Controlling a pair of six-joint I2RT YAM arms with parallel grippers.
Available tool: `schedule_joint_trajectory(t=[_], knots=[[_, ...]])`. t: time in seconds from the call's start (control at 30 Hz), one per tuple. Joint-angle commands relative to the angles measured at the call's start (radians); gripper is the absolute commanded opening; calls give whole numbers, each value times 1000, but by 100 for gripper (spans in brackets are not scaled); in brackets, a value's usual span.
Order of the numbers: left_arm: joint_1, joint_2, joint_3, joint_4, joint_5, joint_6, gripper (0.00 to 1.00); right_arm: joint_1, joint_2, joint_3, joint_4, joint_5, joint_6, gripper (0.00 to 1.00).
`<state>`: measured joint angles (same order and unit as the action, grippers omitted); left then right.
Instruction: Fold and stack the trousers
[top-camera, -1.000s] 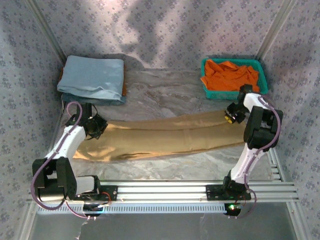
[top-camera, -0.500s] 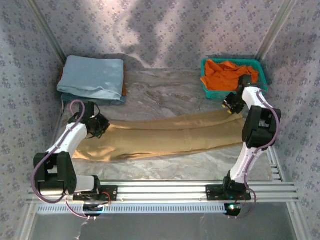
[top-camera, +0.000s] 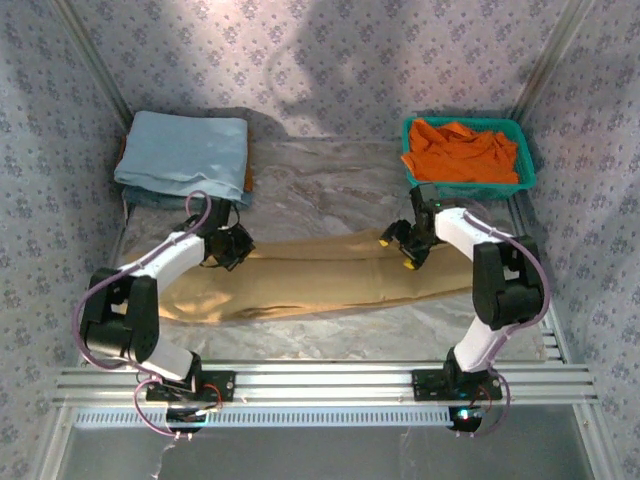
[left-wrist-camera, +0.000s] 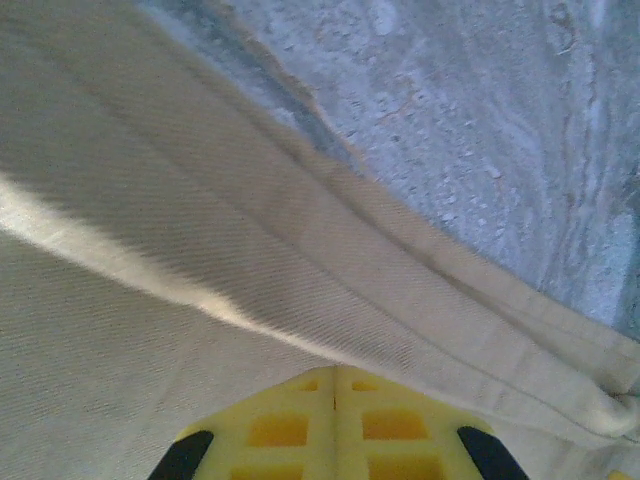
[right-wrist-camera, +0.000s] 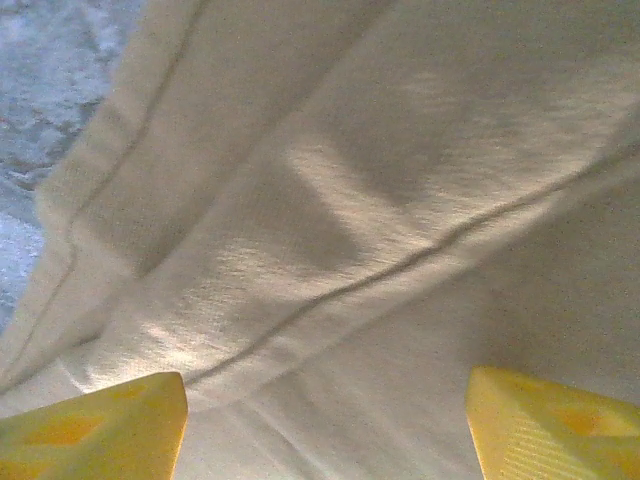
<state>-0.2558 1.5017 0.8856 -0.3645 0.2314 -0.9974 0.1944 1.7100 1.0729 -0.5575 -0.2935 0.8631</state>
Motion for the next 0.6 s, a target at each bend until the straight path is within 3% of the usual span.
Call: schedule_joint_trajectory(t=[0.0,0.57], knots=[[-12,6,36,24,-4,-18,1,7,25,13,74,-32,93,76],[-25,5,-167,110,-22,-20,0,10,171,216,21,-33,91,74]])
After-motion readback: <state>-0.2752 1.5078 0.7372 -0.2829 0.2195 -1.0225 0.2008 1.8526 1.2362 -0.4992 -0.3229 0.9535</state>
